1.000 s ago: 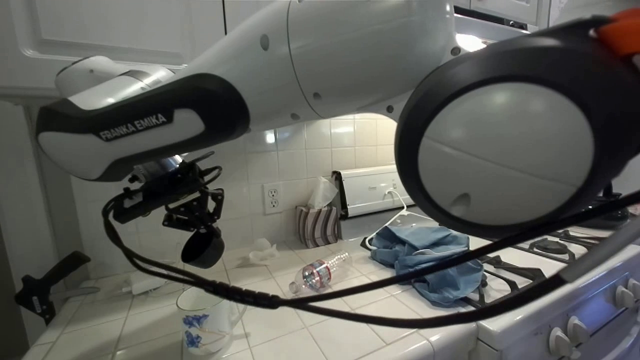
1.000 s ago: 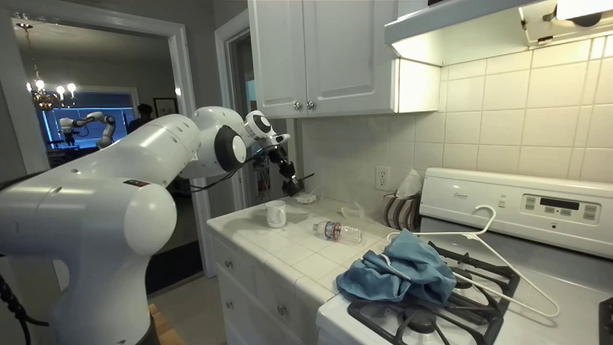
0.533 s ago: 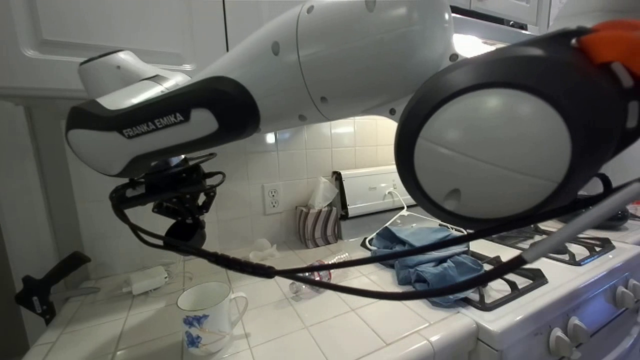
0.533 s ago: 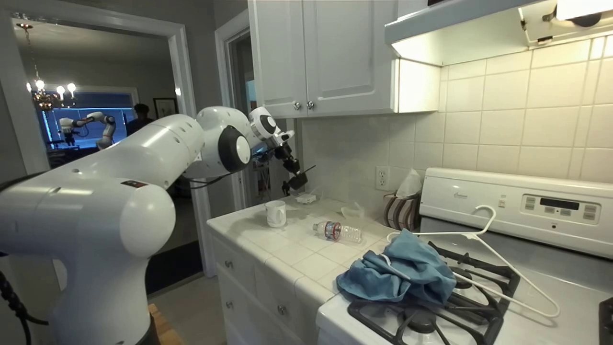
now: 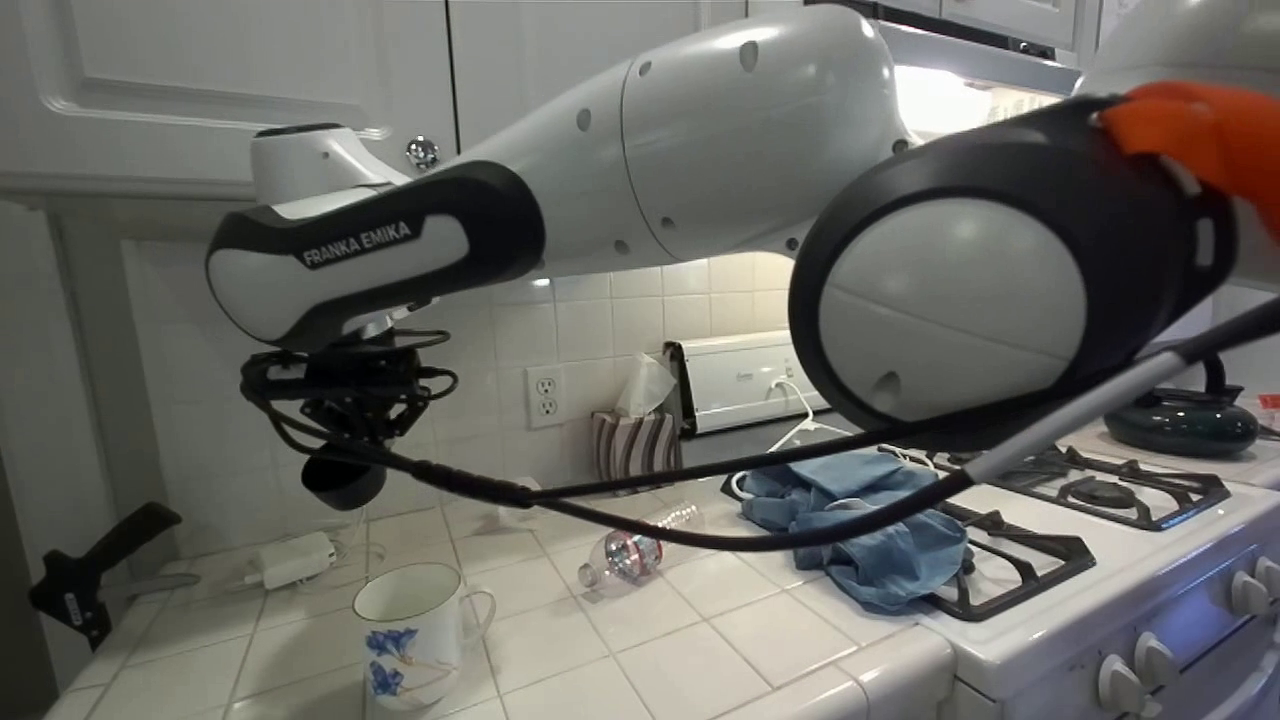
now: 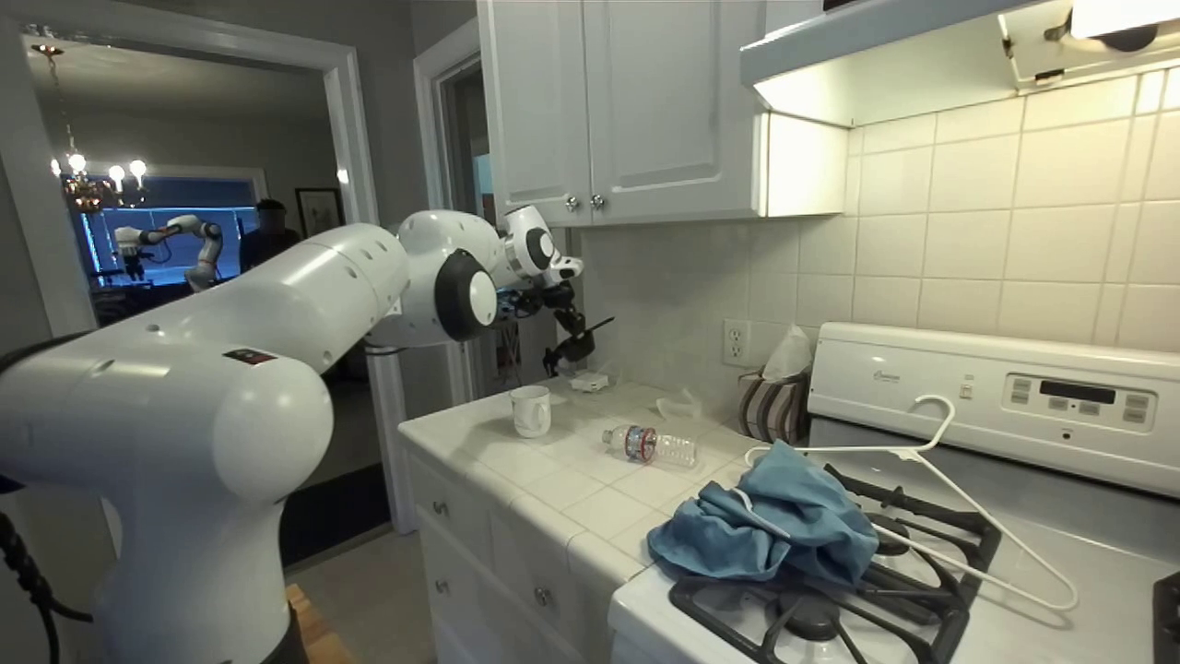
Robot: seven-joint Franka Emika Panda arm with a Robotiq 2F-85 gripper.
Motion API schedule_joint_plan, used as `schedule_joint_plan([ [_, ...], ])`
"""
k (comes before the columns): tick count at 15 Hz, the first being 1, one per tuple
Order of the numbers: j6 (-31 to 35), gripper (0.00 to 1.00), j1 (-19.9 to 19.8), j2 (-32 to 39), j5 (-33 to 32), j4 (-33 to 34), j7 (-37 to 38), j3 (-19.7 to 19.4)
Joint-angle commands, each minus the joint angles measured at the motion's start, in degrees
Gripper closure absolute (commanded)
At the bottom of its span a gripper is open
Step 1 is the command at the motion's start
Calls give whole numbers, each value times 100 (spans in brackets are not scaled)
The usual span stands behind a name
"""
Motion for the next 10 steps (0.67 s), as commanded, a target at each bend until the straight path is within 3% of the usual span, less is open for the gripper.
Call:
schedule_joint_plan([
  [1, 110, 99, -31, 29, 129, -1, -16, -29],
  [10, 87, 99, -13, 77, 107, 0, -44, -74],
])
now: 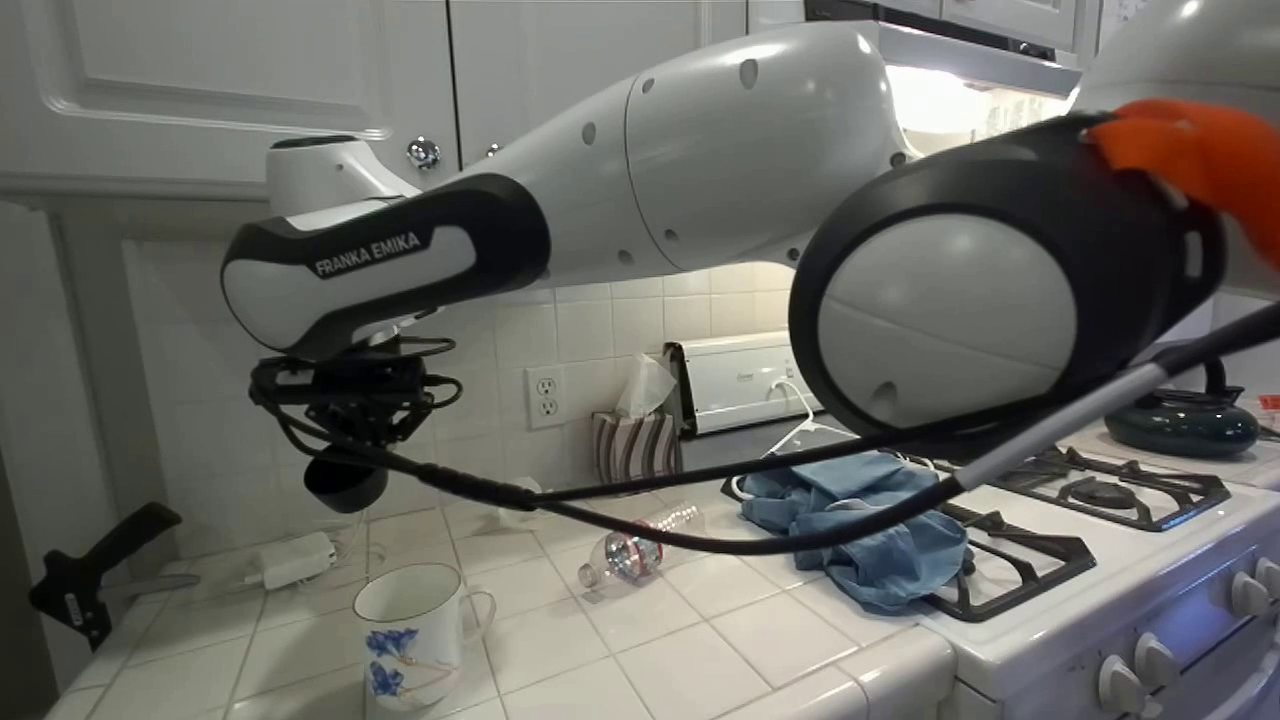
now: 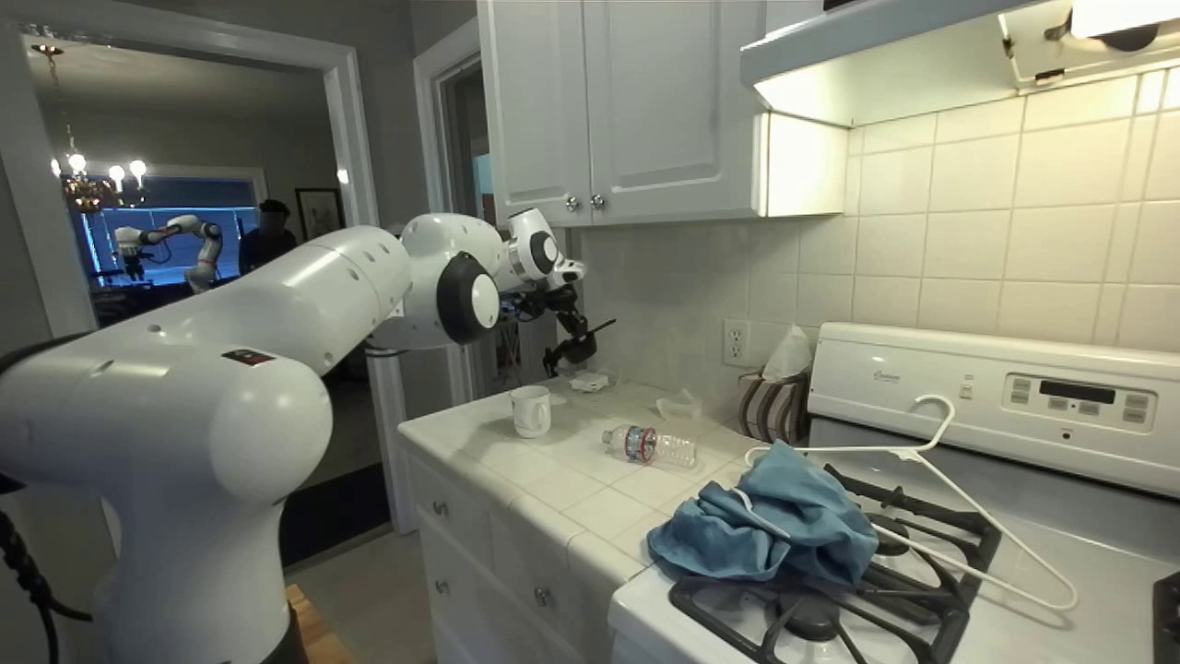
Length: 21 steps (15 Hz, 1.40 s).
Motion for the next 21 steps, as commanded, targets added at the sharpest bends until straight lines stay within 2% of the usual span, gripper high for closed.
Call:
schedule_joint_plan([
  [1, -86, 99, 40, 36, 28, -1, -52, -74],
  [7, -27, 99, 3, 145, 39, -3, 115, -140],
  [21, 31, 99, -323, 432, 302, -5, 733, 33],
])
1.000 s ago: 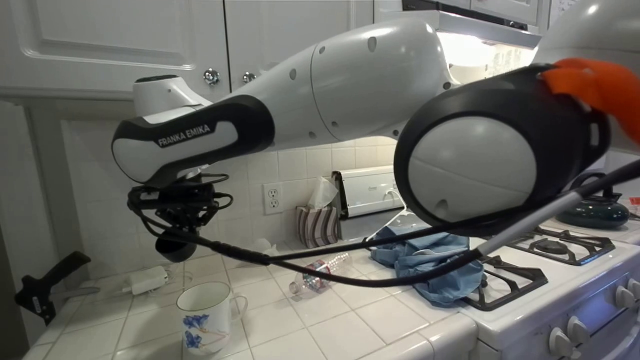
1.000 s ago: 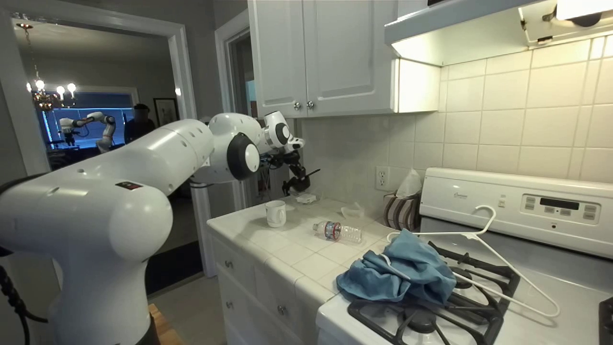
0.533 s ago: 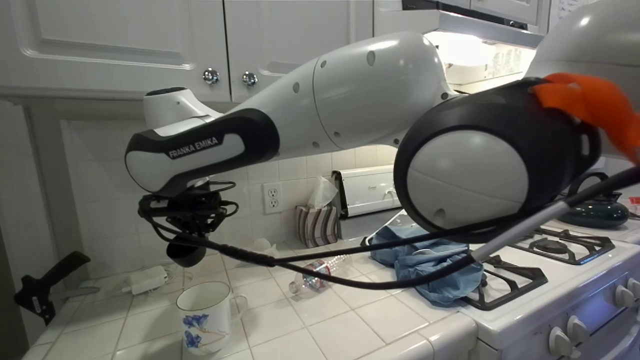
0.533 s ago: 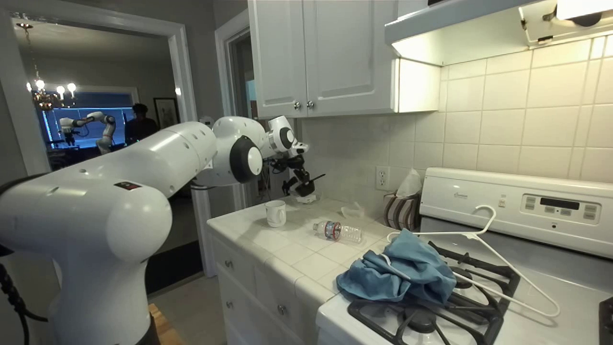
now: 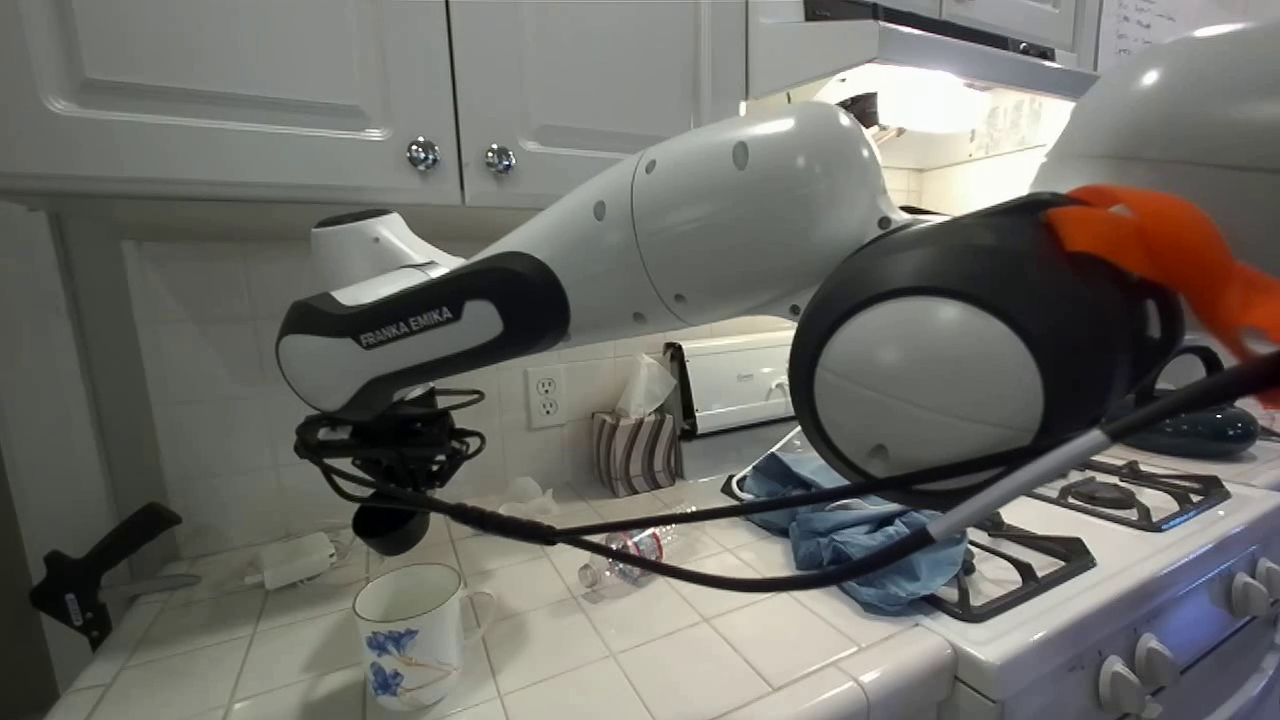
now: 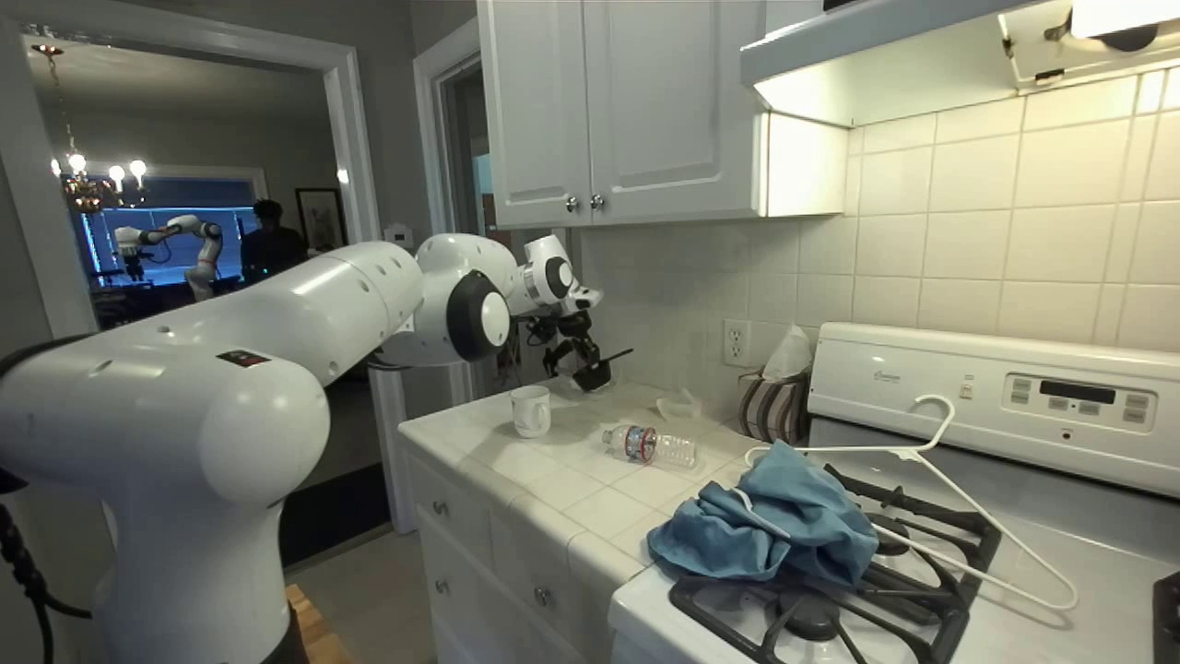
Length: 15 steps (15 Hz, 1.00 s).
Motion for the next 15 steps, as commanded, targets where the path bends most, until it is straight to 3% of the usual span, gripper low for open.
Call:
schedule_joint_plan([
  [1, 75, 99, -151, 32, 296, 0, 380, 85],
  [15, 372, 99, -641, 249, 912, -8, 985, 417],
])
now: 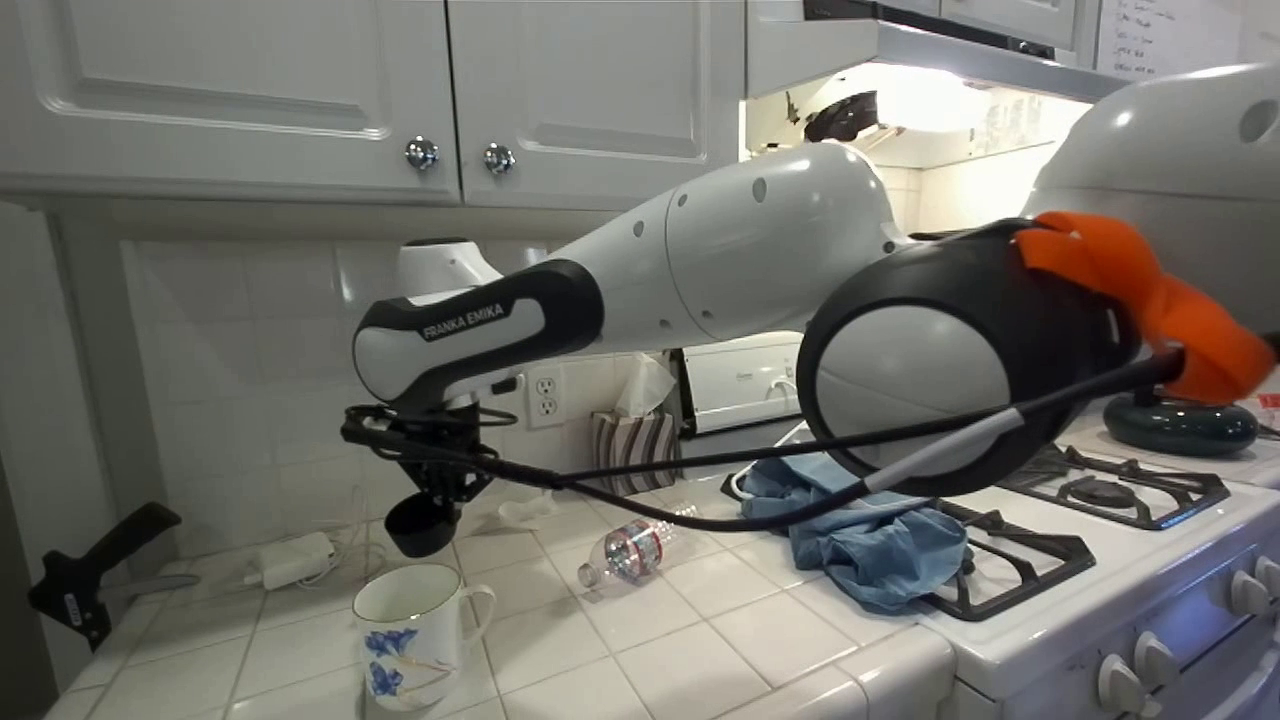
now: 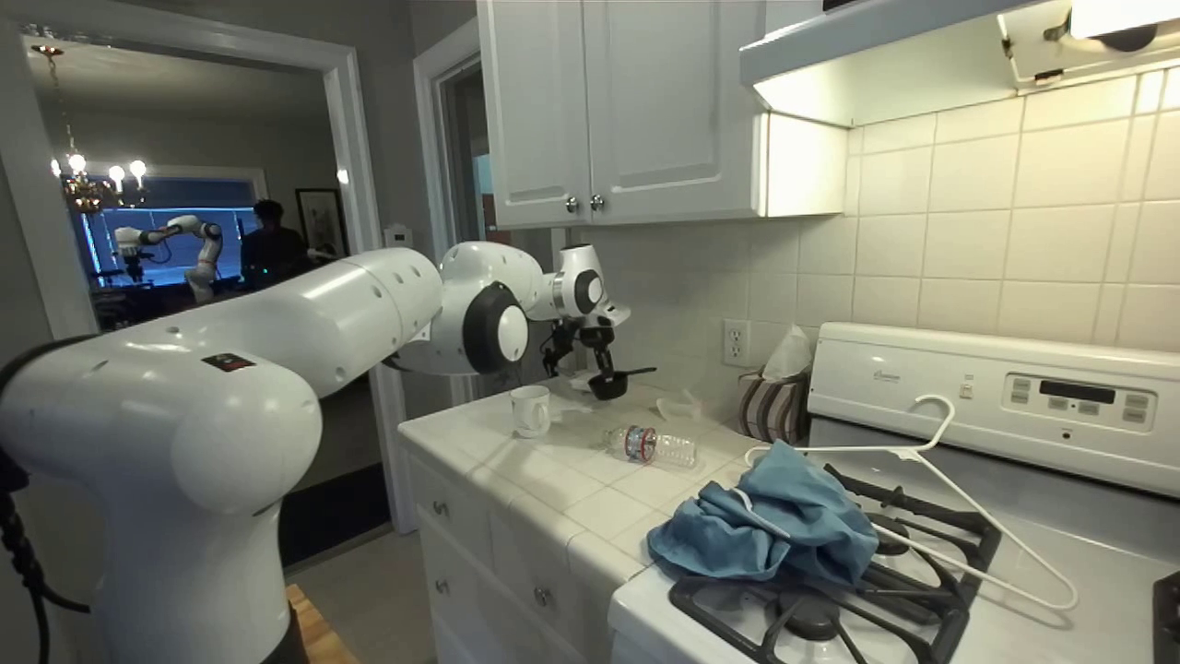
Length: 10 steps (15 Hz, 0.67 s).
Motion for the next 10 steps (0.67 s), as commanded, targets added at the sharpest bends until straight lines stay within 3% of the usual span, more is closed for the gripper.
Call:
schedule_joint_plan([
  [1, 134, 99, -73, 89, 220, -9, 193, 86],
  [10, 368, 99, -152, 229, 288, 0, 286, 172],
])
